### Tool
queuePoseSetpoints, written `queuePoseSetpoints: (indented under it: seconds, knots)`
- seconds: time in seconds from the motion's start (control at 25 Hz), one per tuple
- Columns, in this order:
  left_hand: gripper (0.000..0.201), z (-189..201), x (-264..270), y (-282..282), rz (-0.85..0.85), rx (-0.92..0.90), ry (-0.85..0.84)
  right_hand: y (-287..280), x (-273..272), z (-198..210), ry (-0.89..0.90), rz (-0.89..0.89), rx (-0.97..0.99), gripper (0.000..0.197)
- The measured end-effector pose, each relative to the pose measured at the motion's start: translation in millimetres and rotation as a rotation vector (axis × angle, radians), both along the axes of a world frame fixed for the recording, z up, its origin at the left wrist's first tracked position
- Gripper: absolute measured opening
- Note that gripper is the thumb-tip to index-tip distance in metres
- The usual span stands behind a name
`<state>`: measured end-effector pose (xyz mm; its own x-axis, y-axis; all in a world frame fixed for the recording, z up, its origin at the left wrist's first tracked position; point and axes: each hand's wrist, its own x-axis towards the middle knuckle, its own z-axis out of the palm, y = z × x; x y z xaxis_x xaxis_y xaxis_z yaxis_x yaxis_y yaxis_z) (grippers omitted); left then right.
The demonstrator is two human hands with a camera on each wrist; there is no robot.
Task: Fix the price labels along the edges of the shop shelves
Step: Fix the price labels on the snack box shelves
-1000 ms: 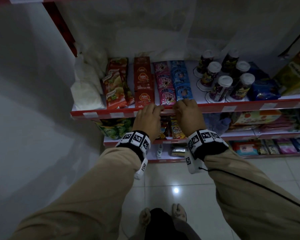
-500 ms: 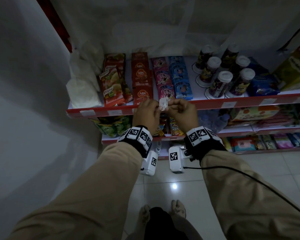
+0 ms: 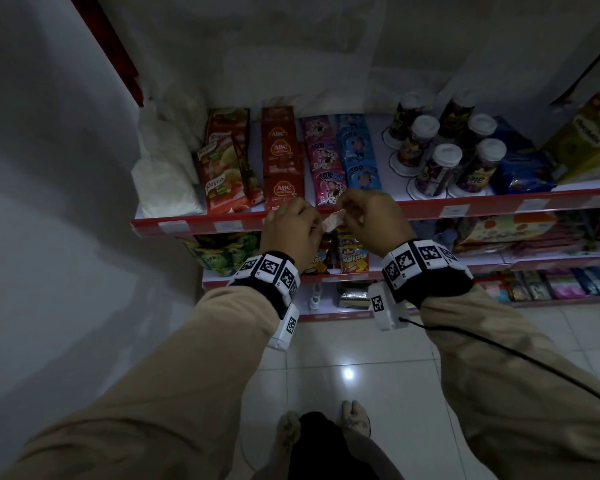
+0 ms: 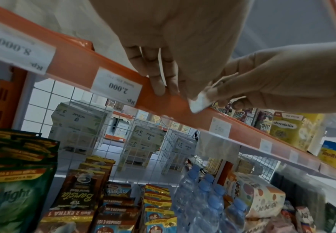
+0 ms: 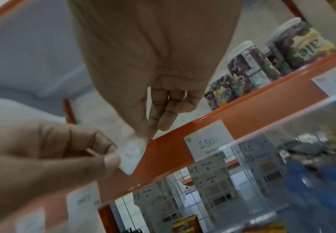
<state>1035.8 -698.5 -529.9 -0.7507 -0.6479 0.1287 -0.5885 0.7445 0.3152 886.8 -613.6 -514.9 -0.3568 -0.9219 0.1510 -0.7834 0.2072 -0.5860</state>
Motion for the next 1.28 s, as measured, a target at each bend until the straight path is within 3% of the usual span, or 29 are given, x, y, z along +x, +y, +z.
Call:
queuePoseSetpoints:
  seconds: [0.16,0.44,0.8,1.04,1.28]
  knots:
    - [0.022,1,2,1,0.014,0.029,0.054,-2,-6,0,-0.096,-0.156,-0.18,0.007]
    - [0.037,-1,-6,0,0.049,0.095,0.092,3,-5,-15,0.018,-0.113,-0.124,0.011]
    - [0.034,-9,-10,2,0.075,0.028,0.065,5,-5,-20,0.057,-0.17,-0.267,0.015]
    - [0.023,-11,-12,2,0.055,-0.063,0.008,8,-6,-28,0.106,-0.102,-0.158,0.013]
    - [0.022,-10,-19,6,0.092,-0.159,-0.08,8,-2,-26,0.352,-0.089,0.046,0.023]
